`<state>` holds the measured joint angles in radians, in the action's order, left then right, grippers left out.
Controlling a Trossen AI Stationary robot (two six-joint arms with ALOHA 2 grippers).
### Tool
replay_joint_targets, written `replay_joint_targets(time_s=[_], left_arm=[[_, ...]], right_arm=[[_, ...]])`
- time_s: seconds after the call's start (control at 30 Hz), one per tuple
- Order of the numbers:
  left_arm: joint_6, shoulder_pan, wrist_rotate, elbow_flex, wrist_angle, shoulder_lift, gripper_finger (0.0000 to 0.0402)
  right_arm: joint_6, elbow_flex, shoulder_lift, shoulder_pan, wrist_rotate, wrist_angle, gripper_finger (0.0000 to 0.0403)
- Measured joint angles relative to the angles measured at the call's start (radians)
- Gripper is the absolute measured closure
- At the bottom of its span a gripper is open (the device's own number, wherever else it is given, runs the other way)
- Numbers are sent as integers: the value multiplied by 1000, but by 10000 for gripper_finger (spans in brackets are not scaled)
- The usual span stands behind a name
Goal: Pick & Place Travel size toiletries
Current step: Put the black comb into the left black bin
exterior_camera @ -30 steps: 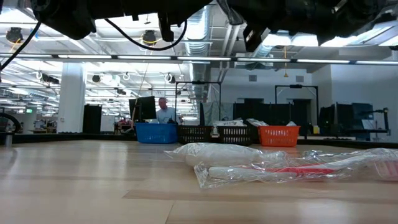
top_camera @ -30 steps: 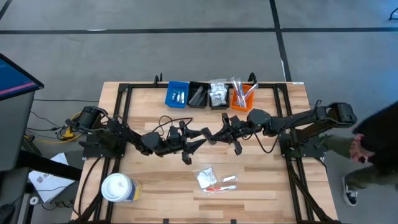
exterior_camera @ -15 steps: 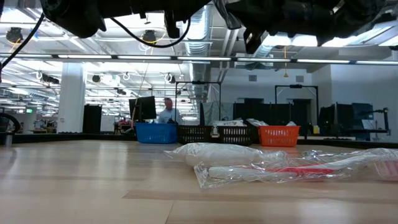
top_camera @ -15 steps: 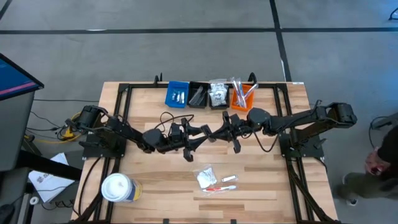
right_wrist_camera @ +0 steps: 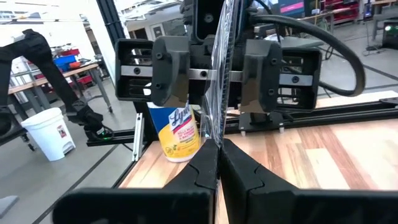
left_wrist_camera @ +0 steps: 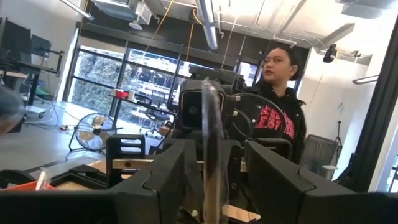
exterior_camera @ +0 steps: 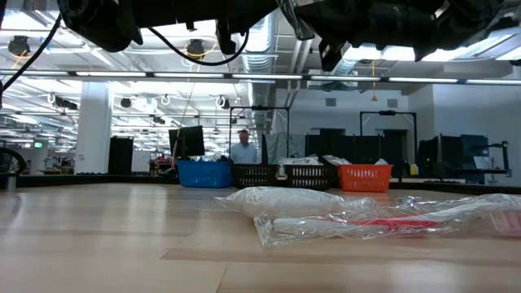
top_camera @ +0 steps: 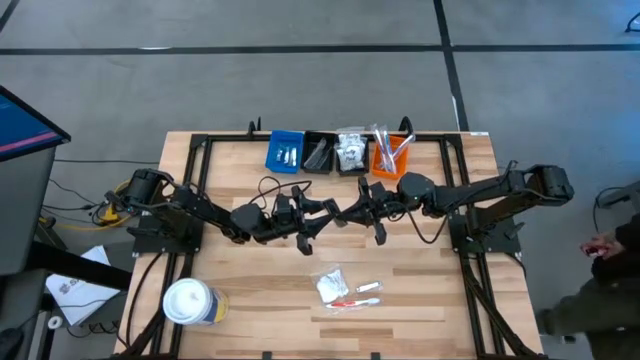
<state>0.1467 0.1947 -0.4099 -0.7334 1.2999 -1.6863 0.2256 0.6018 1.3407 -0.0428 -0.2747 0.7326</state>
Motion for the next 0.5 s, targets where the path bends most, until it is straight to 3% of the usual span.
replay_joint_targets(time_s=[0.37, 0.5], left_arm=[[15, -19, 0, 0, -3, 0, 243], [15, -21, 0, 0, -4, 0, 263]], right_arm=[[0, 0, 0, 0, 12, 0, 400], [0, 0, 0, 0, 13, 0, 400]])
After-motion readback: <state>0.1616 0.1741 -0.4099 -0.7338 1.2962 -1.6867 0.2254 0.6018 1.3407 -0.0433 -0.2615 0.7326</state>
